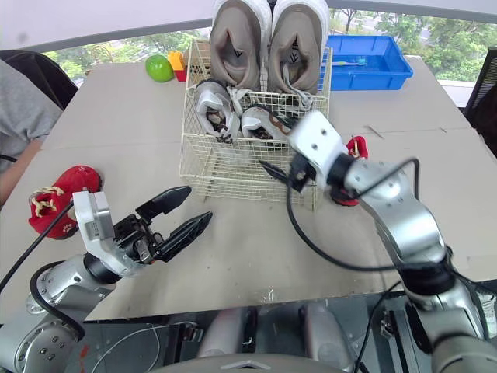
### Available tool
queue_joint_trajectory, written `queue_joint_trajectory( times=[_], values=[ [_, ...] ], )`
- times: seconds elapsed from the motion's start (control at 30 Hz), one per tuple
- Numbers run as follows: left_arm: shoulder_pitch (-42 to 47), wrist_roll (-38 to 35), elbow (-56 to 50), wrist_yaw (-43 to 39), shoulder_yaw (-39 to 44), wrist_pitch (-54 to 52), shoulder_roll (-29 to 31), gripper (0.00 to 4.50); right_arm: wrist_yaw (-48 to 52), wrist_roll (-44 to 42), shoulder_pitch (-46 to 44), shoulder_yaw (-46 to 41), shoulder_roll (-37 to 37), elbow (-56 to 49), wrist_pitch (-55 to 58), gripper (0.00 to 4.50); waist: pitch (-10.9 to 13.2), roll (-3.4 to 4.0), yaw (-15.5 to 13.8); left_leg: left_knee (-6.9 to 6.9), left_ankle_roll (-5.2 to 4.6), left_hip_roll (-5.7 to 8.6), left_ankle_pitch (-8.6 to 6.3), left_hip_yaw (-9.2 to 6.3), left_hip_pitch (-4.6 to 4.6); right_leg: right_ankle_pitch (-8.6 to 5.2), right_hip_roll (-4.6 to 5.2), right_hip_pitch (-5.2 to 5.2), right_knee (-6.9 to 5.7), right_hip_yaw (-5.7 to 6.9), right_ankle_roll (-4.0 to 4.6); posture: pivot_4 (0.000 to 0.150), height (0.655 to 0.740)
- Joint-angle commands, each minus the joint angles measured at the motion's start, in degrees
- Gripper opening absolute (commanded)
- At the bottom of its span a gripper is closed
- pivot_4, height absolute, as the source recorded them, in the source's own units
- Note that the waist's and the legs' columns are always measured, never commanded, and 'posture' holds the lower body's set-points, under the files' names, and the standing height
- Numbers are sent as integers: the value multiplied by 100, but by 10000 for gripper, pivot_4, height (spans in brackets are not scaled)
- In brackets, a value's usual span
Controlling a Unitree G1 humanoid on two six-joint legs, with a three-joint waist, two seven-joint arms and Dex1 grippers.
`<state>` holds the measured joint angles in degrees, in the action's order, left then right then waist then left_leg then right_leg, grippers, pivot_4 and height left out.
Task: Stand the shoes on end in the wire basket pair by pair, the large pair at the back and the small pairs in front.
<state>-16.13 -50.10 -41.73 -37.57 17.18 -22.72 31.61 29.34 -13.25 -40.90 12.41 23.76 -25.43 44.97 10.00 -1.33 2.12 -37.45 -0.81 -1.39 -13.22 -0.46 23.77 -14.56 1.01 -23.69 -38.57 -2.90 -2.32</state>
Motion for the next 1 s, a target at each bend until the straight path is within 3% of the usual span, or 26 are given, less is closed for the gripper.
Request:
queue_joint_trajectory(
  times=[0.03,0.13,0.17,0.23,0.3,0.33,0.37,0.4,0.47,0.53,0.6,0.73,0.9,0.97,1.0],
  values=[
    [-128,60,-244,-28,-9,167,-50,45000,-230,-39,-360,-137,-181,191,581,44788,0,0,-10,4,0,0,0,-1,2,0,2,0,4,2,-1,1500,7400],
    [-178,126,-271,23,-25,223,-111,45000,-276,312,-557,123,-58,490,514,44788,1,2,-13,11,0,3,0,0,8,1,9,0,21,5,-2,1500,7400],
    [-181,139,-300,70,-35,235,-139,45000,-345,430,-615,181,-66,630,491,42364,1,2,-11,14,0,4,0,2,9,1,12,1,27,4,-2,1500,7400],
    [-203,173,-355,138,-73,242,-187,45000,-442,571,-681,245,-110,787,434,36039,1,1,2,14,-1,4,0,4,9,2,13,1,32,5,-2,1500,7400],
    [-230,216,-393,174,-122,247,-219,45000,-498,617,-712,257,-175,858,464,25890,1,2,-7,13,-1,4,0,3,7,2,12,3,32,5,-1,1500,7400],
    [-239,229,-410,196,-139,252,-229,45000,-511,631,-708,282,-217,865,479,25890,1,1,-11,13,-1,4,0,1,7,2,12,4,32,7,-1,1500,7400],
    [-245,236,-424,223,-155,257,-238,45000,-508,649,-696,320,-238,857,467,18726,1,1,-13,11,-1,4,1,1,6,2,12,5,32,7,1,1500,7400],
    [-251,244,-432,243,-165,262,-246,45000,-519,652,-685,344,-277,836,501,16530,1,1,-11,10,-1,4,1,1,6,1,11,6,32,6,2,1500,7400],
    [-257,256,-454,269,-189,264,-257,45000,-550,616,-663,324,-359,773,625,7973,-4,-7,-13,9,-1,4,1,2,5,2,11,6,32,5,1,1500,7400],
    [-257,257,-479,295,-212,254,-264,45000,-569,489,-651,172,-507,671,819,2645,-12,-20,-31,10,-1,3,1,-11,7,2,11,9,32,19,0,1500,7400],
    [-234,255,-486,320,-235,236,-261,45000,-567,317,-666,-74,-671,576,1097,164,-15,-24,-37,14,0,3,0,-16,7,2,12,10,32,23,-1,1500,7400],
    [-128,244,-470,364,-292,190,-242,45000,-140,-25,-676,-289,-528,397,1439,164,-14,-23,-28,23,1,2,0,-14,8,3,13,9,39,24,-1,1500,7400],
    [43,231,-408,410,-380,149,-202,45000,20,145,-593,-191,-147,461,1082,17297,-6,-10,-8,34,0,3,-1,-13,8,3,12,8,49,24,-2,1500,7400],
    [92,228,-384,411,-398,139,-192,45000,66,158,-592,-132,-39,433,1016,26079,-6,-10,0,34,0,3,-1,-11,8,3,12,9,49,23,-2,1500,7400],
    [110,224,-375,410,-403,133,-188,45000,64,177,-602,-112,2,435,1003,33352,-6,-10,0,32,0,3,-1,-8,7,3,12,9,50,20,-2,1500,7400]
  ],
)
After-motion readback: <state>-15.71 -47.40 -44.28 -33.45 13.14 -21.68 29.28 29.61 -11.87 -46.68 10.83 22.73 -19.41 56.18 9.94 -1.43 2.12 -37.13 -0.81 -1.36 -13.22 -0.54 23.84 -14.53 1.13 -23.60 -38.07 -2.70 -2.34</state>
